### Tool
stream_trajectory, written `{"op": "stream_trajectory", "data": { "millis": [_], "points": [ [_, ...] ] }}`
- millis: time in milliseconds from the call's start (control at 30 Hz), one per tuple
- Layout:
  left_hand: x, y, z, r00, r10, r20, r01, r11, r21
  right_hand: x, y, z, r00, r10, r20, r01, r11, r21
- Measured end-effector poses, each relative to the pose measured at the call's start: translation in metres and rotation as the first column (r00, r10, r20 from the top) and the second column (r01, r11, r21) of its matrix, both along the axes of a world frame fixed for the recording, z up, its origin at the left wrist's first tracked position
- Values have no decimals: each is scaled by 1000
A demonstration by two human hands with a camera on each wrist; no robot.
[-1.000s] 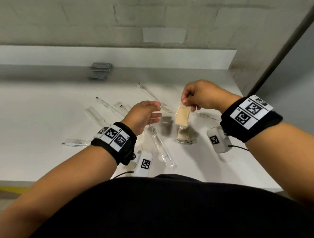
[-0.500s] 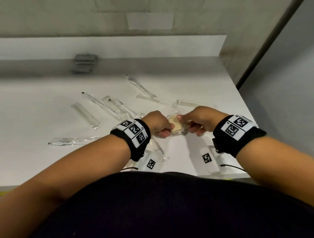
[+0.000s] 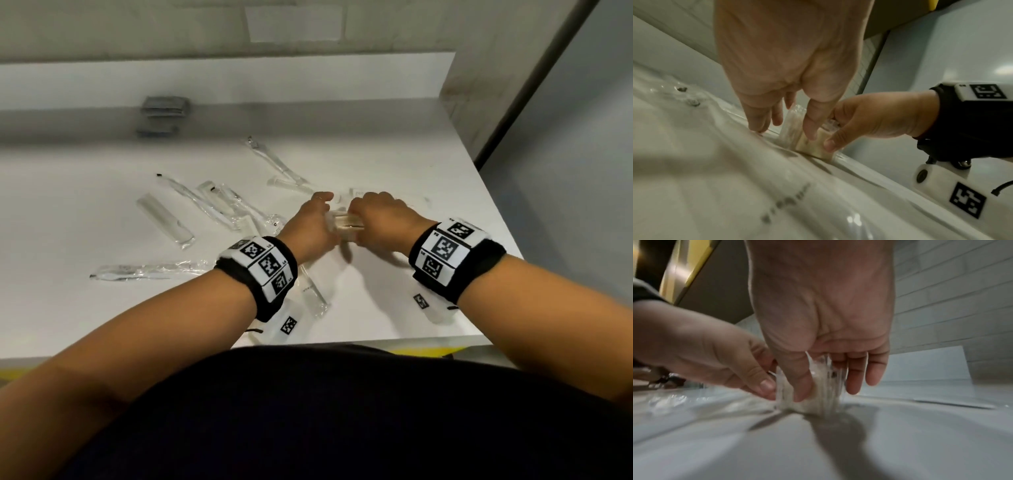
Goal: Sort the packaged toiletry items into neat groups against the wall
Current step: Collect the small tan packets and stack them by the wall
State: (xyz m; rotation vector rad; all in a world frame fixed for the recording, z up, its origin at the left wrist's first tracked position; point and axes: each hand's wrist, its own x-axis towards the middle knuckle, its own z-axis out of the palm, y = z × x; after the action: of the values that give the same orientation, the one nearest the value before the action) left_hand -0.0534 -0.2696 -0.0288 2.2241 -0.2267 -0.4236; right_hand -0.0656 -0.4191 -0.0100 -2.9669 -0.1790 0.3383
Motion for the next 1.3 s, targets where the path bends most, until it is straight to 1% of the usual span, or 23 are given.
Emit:
{"op": "stream_trajectory", "data": {
  "millis": [67,133,200,267,367,433,467,533,600,667,733,800,867,900,967,1033,1067,1133,1167,1300],
  "points": [
    [-1,-5,-4,998,-68,13,67,998,18,-3,-2,-8,999,-22,-43,23,999,43],
    [-1,-8,-8,998,-61,19,60,998,28,-5,-5,-11,995,-75,-66,82,990,116],
    [-2,-11,-11,999,-35,11,35,999,7,-6,-8,-10,988,-115,-102,133,972,195],
    [-4,-18,-14,1000,-7,3,7,998,-68,-8,-8,-11,981,-136,-141,171,944,283],
    [-7,-26,-16,998,55,-35,-61,975,-214,-9,-6,-13,981,-122,-150,170,916,364],
    [-9,-27,-15,994,78,-78,-96,959,-265,-9,-9,-14,985,-124,-120,159,926,342],
    [-9,-26,-15,993,76,-92,-99,958,-268,-9,-11,-14,989,-125,-77,142,949,282],
    [-7,-23,-15,995,71,-76,-87,972,-220,-10,-15,-16,995,-100,3,99,985,138],
    [-8,-24,-14,996,76,-48,-84,976,-202,-13,-15,-16,998,-64,-18,65,995,75],
    [-11,-26,-13,996,81,-44,-89,973,-214,-17,-13,-15,996,-61,-70,66,995,73],
    [-11,-29,-14,996,88,-32,-93,974,-208,-19,-13,-14,995,-68,-76,77,989,124],
    [-10,-31,-18,995,99,-16,-100,969,-227,-20,-12,-13,997,-63,-35,69,981,181],
    [-10,-35,-21,995,101,15,-94,968,-233,-19,-12,-13,996,-80,44,67,967,244],
    [-10,-35,-20,994,101,35,-90,968,-235,-18,-12,-13,993,-89,79,63,956,287],
    [-9,-36,-21,993,105,58,-87,964,-252,-15,-14,-13,990,-91,104,49,935,352],
    [-6,-35,-24,993,106,52,-89,961,-261,-11,-17,-17,991,-114,74,76,918,388],
    [-4,-33,-26,992,115,44,-101,962,-254,-10,-18,-20,990,-138,36,110,901,420],
    [-4,-33,-29,990,138,29,-128,965,-231,-9,-22,-27,979,-190,-73,200,826,527],
    [-4,-34,-28,990,143,21,-134,962,-239,-10,-23,-29,975,-191,-116,223,788,573],
    [-7,-40,-31,993,117,26,-108,967,-232,-15,-22,-27,968,-133,-212,247,656,713]
  ]
}}
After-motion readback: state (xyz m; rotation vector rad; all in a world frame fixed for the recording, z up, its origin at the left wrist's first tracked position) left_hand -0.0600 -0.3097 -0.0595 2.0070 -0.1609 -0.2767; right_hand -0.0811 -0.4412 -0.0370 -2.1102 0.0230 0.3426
